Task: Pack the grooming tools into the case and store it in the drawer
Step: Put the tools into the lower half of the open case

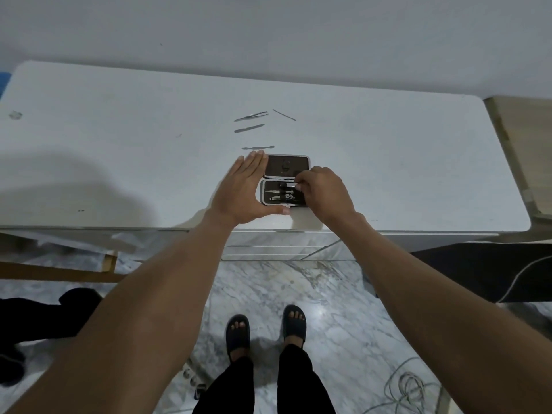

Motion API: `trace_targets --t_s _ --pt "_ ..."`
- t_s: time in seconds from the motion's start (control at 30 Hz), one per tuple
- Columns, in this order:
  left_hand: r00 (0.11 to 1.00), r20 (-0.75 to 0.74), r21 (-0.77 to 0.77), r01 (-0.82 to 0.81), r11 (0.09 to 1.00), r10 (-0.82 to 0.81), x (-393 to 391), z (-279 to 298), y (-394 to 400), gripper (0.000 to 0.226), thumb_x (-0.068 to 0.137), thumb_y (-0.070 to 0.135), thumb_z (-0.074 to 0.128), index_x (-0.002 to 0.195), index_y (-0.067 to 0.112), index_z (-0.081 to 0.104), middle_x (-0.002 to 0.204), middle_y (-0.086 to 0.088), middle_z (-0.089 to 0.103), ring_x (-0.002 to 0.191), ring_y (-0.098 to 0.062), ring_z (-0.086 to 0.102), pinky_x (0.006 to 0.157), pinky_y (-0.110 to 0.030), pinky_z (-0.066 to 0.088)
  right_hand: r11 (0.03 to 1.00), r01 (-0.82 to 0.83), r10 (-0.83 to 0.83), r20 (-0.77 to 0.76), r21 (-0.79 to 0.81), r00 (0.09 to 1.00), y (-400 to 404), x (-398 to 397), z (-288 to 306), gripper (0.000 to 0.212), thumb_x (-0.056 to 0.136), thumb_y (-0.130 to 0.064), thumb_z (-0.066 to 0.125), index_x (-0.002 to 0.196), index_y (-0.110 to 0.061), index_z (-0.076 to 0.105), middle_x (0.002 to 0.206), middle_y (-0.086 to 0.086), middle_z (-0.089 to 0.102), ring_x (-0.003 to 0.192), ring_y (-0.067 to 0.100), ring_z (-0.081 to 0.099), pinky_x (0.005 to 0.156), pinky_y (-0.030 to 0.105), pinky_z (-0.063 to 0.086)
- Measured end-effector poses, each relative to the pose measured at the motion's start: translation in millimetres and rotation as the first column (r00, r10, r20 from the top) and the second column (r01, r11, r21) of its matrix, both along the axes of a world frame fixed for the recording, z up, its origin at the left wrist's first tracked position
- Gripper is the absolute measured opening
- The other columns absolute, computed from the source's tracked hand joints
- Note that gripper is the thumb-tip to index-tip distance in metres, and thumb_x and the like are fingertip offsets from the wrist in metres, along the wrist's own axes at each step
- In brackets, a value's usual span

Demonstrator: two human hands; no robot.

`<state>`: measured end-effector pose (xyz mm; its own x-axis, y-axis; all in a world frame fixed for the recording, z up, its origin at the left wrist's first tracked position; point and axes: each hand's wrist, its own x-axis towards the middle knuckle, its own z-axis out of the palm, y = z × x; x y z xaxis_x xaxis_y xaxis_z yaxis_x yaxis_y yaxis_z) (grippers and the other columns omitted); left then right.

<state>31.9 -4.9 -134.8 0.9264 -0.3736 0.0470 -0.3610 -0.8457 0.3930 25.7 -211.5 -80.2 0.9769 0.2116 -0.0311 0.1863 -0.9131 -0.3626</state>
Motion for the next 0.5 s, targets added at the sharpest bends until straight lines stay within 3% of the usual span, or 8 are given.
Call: trace_targets --t_s 0.37,0.5 --pt "1.0 0.024 -0.008 0.008 1.0 -0.008 3 -7 1 0.143 0.063 0.105 0.034 0.161 0.001 0.023 0.17 -0.012 0.023 0.159 -0.022 0.018 0.131 -0.042 0.011 0.999 -0.038 0.038 0.013 -0.027 0.999 13 0 -3 0.018 0.091 -0.016 0.059 0.103 -0.008 0.07 0.097 0.014 0.066 0.093 0.034 0.056 0.07 0.045 0.052" --pt "1.0 0.026 -0.009 0.004 1.0 -0.004 3 -7 1 0.142 0.064 0.105 0.034 0.161 0.002 0.023 0.17 -0.012 0.024 0.159 -0.021 0.018 0.131 -0.042 0.012 0.998 -0.025 0.028 0.059 -0.055 0.998 13 -1 -5 0.019 0.095 -0.022 0.054 0.104 -0.013 0.068 0.101 0.007 0.064 0.097 0.028 0.054 0.063 0.039 0.051"
